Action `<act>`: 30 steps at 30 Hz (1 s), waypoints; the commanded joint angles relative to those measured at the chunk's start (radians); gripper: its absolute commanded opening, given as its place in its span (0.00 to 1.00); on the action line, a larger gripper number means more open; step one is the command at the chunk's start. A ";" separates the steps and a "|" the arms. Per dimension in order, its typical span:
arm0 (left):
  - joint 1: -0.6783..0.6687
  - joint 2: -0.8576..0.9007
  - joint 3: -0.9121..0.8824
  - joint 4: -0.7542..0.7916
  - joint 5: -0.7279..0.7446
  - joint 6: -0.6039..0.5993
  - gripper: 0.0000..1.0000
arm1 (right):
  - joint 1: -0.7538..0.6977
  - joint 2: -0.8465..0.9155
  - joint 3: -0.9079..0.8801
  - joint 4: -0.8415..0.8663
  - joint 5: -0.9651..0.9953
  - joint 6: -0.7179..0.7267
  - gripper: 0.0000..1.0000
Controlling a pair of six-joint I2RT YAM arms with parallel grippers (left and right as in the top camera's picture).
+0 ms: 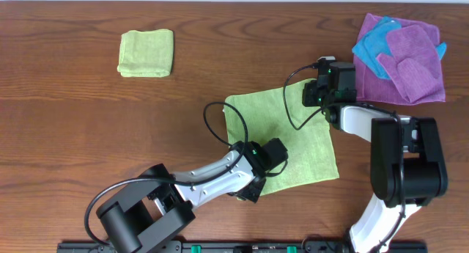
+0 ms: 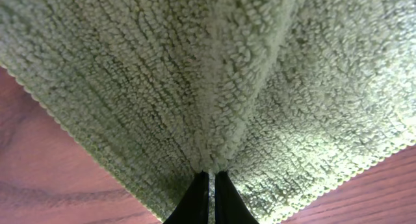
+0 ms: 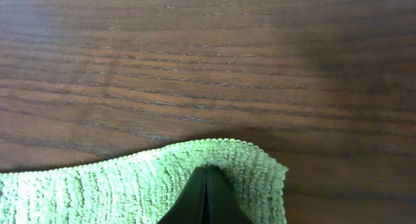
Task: Fold the cloth
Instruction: 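Pull the towel corners outward with both grippers to flatten it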
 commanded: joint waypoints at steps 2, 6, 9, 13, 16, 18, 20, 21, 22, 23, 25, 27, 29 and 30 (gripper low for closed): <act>0.015 0.016 -0.024 0.018 0.002 0.006 0.25 | 0.011 -0.005 -0.009 -0.037 -0.096 0.010 0.45; 0.031 0.014 -0.016 0.071 0.002 0.004 0.68 | 0.013 -0.103 -0.009 -0.055 -0.102 0.025 0.72; 0.037 0.014 -0.016 0.100 0.002 0.004 0.80 | 0.017 -0.183 -0.009 -0.117 -0.108 0.032 0.82; 0.040 0.003 -0.004 0.079 0.002 0.004 0.83 | 0.019 -0.312 -0.009 -0.299 -0.105 0.046 0.99; 0.043 -0.025 0.010 0.051 -0.012 0.005 0.83 | 0.019 -0.433 -0.009 -0.478 -0.099 0.056 0.99; 0.045 -0.050 0.010 0.040 -0.031 0.010 0.85 | 0.019 -0.521 -0.009 -0.637 -0.039 0.109 0.99; 0.045 -0.068 0.010 0.014 -0.043 0.034 0.86 | 0.018 -0.580 -0.009 -0.777 -0.018 0.122 0.99; 0.045 -0.075 0.010 -0.010 -0.058 0.035 0.87 | 0.016 -0.607 -0.010 -0.855 -0.018 0.122 0.99; 0.045 -0.080 0.010 -0.027 -0.060 0.036 0.87 | 0.014 -0.622 -0.011 -0.911 -0.023 0.121 0.99; 0.045 -0.084 0.010 -0.037 -0.060 0.035 0.88 | 0.014 -0.633 -0.013 -0.949 -0.023 0.114 0.99; 0.045 -0.093 0.010 -0.039 -0.058 0.035 0.90 | 0.012 -0.646 -0.018 -0.997 -0.026 0.094 0.99; 0.045 -0.116 0.015 -0.026 -0.057 0.028 0.90 | 0.008 -0.652 -0.018 -1.013 -0.055 0.091 0.99; 0.045 -0.147 0.022 -0.029 -0.057 0.027 0.90 | 0.005 -0.659 -0.018 -1.030 -0.101 0.092 0.99; 0.045 -0.167 0.023 -0.036 -0.058 0.028 0.90 | 0.005 -0.661 -0.018 -1.044 -0.122 0.091 0.99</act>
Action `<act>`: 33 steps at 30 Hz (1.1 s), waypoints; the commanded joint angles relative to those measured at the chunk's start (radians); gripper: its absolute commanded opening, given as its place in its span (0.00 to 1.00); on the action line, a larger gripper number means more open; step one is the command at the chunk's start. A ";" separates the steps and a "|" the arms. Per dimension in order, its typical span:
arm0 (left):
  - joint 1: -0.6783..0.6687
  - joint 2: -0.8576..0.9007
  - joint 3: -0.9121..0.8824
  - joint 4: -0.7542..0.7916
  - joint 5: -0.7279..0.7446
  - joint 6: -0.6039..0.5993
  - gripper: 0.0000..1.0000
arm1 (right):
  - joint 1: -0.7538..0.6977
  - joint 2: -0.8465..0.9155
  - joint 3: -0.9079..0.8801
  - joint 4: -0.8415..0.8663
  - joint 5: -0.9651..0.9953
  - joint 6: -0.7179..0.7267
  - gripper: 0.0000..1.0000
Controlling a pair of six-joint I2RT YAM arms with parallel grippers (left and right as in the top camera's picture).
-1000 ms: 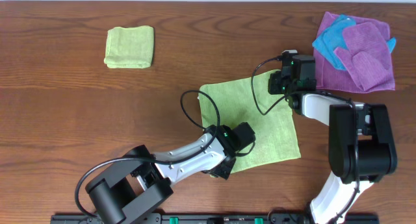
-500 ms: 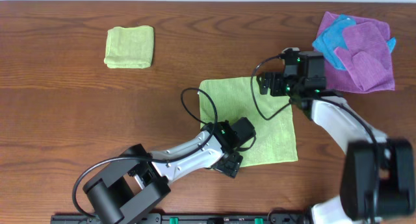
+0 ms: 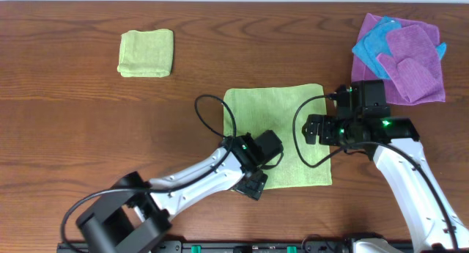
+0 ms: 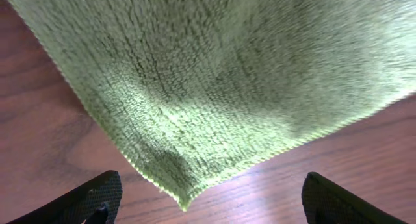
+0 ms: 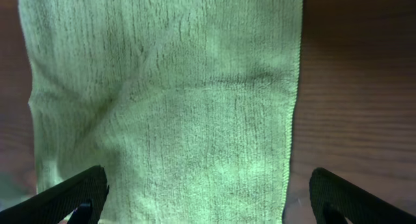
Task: Fold the cloth
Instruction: 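Pull the towel corners outward with both grippers to flatten it, then release the towel and move both grippers to its near edge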
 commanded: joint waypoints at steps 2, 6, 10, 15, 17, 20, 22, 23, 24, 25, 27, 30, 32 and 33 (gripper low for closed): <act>0.003 -0.093 0.018 -0.042 -0.035 0.010 0.90 | -0.011 -0.027 -0.015 -0.045 -0.069 -0.005 0.99; -0.002 -0.121 0.015 -0.133 -0.031 -0.027 0.88 | -0.036 -0.064 -0.101 -0.060 -0.176 -0.043 0.99; -0.024 -0.121 0.008 -0.187 -0.024 -0.076 0.79 | -0.085 -0.154 -0.255 -0.056 -0.195 -0.075 0.99; -0.071 -0.121 -0.002 -0.200 -0.025 -0.137 0.79 | -0.126 -0.317 -0.368 -0.072 -0.214 -0.102 0.99; -0.075 -0.120 -0.018 -0.174 -0.035 -0.148 0.79 | -0.126 -0.348 -0.372 -0.079 -0.195 -0.101 0.99; -0.075 -0.120 -0.077 -0.085 -0.035 -0.171 0.81 | -0.126 -0.350 -0.391 -0.084 -0.179 -0.086 0.97; -0.075 -0.120 -0.124 -0.027 -0.035 -0.212 0.81 | -0.128 -0.350 -0.397 -0.082 -0.150 -0.045 0.95; -0.075 -0.120 -0.140 -0.003 -0.033 -0.230 0.81 | -0.128 -0.350 -0.397 -0.085 -0.137 -0.028 0.95; -0.075 -0.120 -0.150 0.024 -0.024 -0.243 0.82 | -0.128 -0.350 -0.397 -0.085 -0.127 -0.016 0.95; -0.075 -0.120 -0.154 0.050 -0.023 -0.250 0.82 | -0.128 -0.350 -0.397 -0.085 -0.117 -0.001 0.96; -0.075 -0.120 -0.154 0.096 -0.024 -0.252 0.85 | -0.128 -0.350 -0.397 -0.097 -0.087 0.051 0.96; -0.075 -0.118 -0.155 0.154 -0.026 -0.259 0.86 | -0.128 -0.350 -0.398 -0.099 -0.082 0.065 0.95; -0.075 -0.112 -0.155 0.167 -0.035 -0.267 0.86 | -0.128 -0.350 -0.398 -0.098 -0.082 0.065 0.95; -0.075 -0.106 -0.156 0.168 -0.046 -0.268 0.86 | -0.128 -0.350 -0.398 -0.098 -0.082 0.068 0.94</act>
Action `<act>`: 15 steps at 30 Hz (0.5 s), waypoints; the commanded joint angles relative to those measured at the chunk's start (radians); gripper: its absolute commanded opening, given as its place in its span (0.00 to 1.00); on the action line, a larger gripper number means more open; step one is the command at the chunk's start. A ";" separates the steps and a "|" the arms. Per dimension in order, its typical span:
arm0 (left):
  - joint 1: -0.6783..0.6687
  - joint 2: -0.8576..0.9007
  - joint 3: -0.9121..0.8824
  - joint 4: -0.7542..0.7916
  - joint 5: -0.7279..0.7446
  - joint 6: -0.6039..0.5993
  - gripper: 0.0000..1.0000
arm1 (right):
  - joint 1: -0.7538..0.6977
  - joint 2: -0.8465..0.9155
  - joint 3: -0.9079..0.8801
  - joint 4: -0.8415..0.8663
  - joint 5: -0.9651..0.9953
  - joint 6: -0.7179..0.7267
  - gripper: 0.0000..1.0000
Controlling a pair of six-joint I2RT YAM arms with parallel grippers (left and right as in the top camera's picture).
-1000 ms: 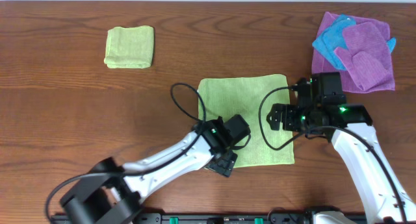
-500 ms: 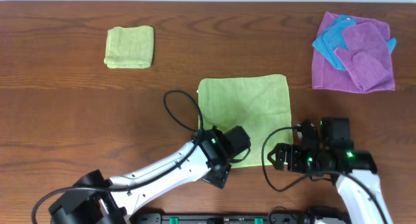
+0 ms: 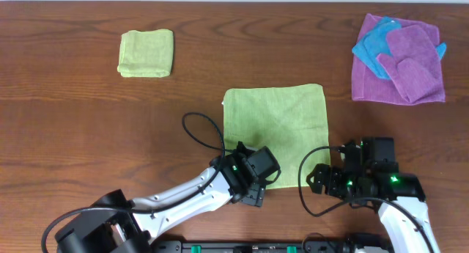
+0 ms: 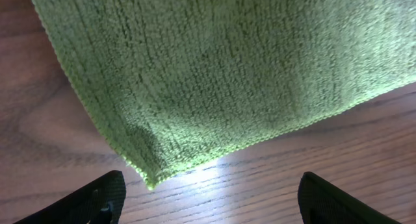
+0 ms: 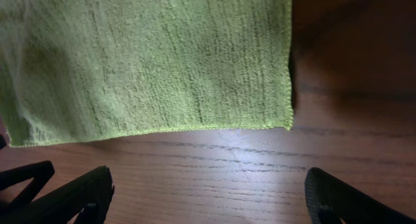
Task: Fold the cloth
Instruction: 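Release the towel and move both grippers to its near edge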
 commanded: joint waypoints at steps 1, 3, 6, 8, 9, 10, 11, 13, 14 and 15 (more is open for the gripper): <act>-0.002 0.016 0.001 0.001 -0.037 -0.024 0.86 | -0.009 -0.004 -0.005 -0.002 0.018 0.045 0.95; -0.001 0.034 -0.007 0.000 -0.043 -0.023 0.88 | -0.009 -0.003 -0.010 -0.002 0.020 0.070 0.94; -0.001 0.061 -0.009 -0.019 -0.026 -0.051 0.94 | -0.009 0.001 -0.023 0.005 0.020 0.116 0.94; -0.001 0.065 -0.009 -0.024 -0.032 -0.094 0.94 | -0.009 0.002 -0.028 0.021 0.019 0.121 0.93; -0.001 0.065 -0.009 -0.027 -0.050 -0.123 0.94 | -0.008 0.002 -0.032 0.039 0.020 0.120 0.93; -0.001 0.065 -0.009 -0.031 -0.068 -0.155 0.94 | -0.008 0.003 -0.035 0.056 0.019 0.117 0.93; -0.001 0.065 -0.009 -0.037 -0.087 -0.189 0.93 | -0.007 0.004 -0.037 0.069 0.019 0.117 0.93; -0.001 0.066 -0.009 -0.035 -0.116 -0.225 0.90 | -0.007 0.009 -0.037 0.090 0.019 0.111 0.93; -0.001 0.066 -0.010 -0.030 -0.130 -0.232 0.89 | -0.007 0.011 -0.037 0.098 0.019 0.103 0.93; -0.001 0.069 -0.010 -0.019 -0.141 -0.240 0.89 | -0.007 0.014 -0.037 0.105 0.019 0.092 0.93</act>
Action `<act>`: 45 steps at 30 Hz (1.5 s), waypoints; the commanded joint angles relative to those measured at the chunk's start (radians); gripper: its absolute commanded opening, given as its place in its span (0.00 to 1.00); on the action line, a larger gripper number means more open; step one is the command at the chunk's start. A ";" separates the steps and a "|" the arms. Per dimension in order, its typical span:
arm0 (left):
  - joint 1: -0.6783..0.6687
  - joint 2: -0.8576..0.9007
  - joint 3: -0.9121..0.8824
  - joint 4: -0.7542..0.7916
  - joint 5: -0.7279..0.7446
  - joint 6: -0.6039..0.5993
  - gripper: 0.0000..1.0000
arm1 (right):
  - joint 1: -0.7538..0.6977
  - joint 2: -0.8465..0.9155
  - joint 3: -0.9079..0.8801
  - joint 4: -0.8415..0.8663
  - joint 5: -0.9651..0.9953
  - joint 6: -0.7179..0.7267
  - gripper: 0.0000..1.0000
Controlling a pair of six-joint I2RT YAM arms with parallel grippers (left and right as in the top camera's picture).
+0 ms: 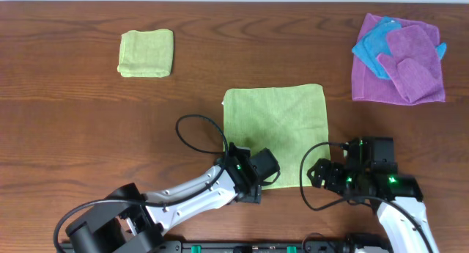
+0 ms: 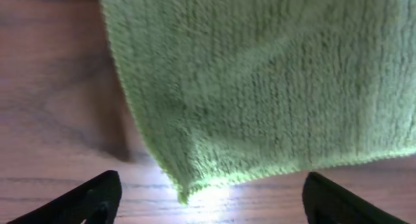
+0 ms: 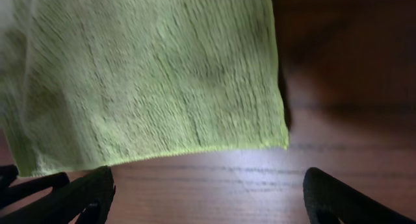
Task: Fold the cloth
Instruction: 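Release the towel and move both grippers to its near edge, then grasp the near edge of the green towel with both grippers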
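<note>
The light green cloth (image 1: 275, 132) lies spread flat in the middle of the wooden table (image 1: 88, 136). My left gripper (image 1: 251, 185) is open at its near left corner; in the left wrist view the cloth (image 2: 260, 74) fills the top and its corner tip sits between the left gripper (image 2: 208, 199) fingers (image 2: 91, 197). My right gripper (image 1: 319, 175) is open just off the near right corner. The right wrist view shows the cloth (image 3: 149, 74) with its near edge ahead of the right gripper (image 3: 208, 199) fingers (image 3: 338, 195). Neither gripper holds anything.
A folded green cloth (image 1: 146, 53) rests at the far left. A pile of purple and blue cloths (image 1: 399, 59) sits at the far right. Black cables loop from both arms beside the cloth's near edge.
My left gripper has shifted a little left, so the cloth's near left corner is now between its fingers. My right gripper has edged closer to the near right corner. The cloth has not moved.
Both grippers were shut on the cloth, the left on a pinched ridge near the front and the right on the far right corner, with the cloth skewed. Then both were open and the cloth lay flat and square. Both are now at its near corners.
</note>
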 commanded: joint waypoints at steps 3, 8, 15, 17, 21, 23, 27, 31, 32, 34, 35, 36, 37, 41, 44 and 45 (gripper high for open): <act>-0.001 0.036 -0.019 0.057 -0.060 -0.072 0.90 | -0.007 0.009 -0.011 0.010 0.009 -0.010 0.93; 0.001 0.103 -0.023 0.109 -0.007 -0.095 0.89 | -0.007 0.009 -0.011 0.003 -0.005 -0.043 0.91; 0.005 0.106 -0.023 0.109 -0.006 -0.118 0.34 | -0.007 0.009 -0.011 -0.017 -0.009 -0.069 0.86; 0.005 0.106 -0.023 0.108 -0.007 -0.124 0.54 | -0.007 0.009 -0.011 -0.024 -0.016 -0.047 0.83; 0.005 0.106 -0.023 0.105 -0.006 -0.124 0.88 | -0.007 0.010 -0.011 -0.066 -0.016 0.029 0.84; 0.005 0.106 -0.023 0.101 -0.006 -0.124 0.88 | -0.007 0.010 -0.011 -0.105 -0.015 0.063 0.79; 0.005 0.106 -0.023 0.096 -0.006 -0.124 0.88 | -0.007 0.009 -0.011 -0.121 0.021 0.090 0.71; 0.007 0.106 -0.023 0.079 -0.008 -0.124 0.88 | -0.007 0.023 -0.012 -0.079 0.020 0.093 0.67; 0.008 0.106 -0.023 0.079 -0.008 -0.124 0.88 | -0.007 0.033 -0.013 -0.068 0.020 0.093 0.66; 0.013 0.106 -0.023 0.080 -0.008 -0.124 0.88 | -0.006 0.071 -0.015 -0.043 0.021 0.093 0.66; 0.019 0.106 -0.023 0.079 -0.008 -0.124 0.88 | -0.006 0.111 -0.018 -0.030 0.018 0.104 0.67; 0.022 0.106 -0.023 0.079 -0.008 -0.124 0.89 | -0.006 0.153 -0.021 -0.006 0.018 0.107 0.67; 0.025 0.106 -0.023 0.079 -0.008 -0.124 0.89 | -0.006 0.190 -0.022 0.009 0.018 0.108 0.67; 0.031 0.106 -0.023 0.079 -0.008 -0.123 0.89 | -0.006 0.301 -0.022 0.074 0.020 0.106 0.70; 0.031 0.106 -0.023 0.079 -0.007 -0.123 0.90 | -0.006 0.351 -0.022 0.131 0.018 0.105 0.68; 0.031 0.106 -0.023 0.079 -0.007 -0.123 0.90 | -0.006 0.360 -0.022 0.140 0.018 0.101 0.66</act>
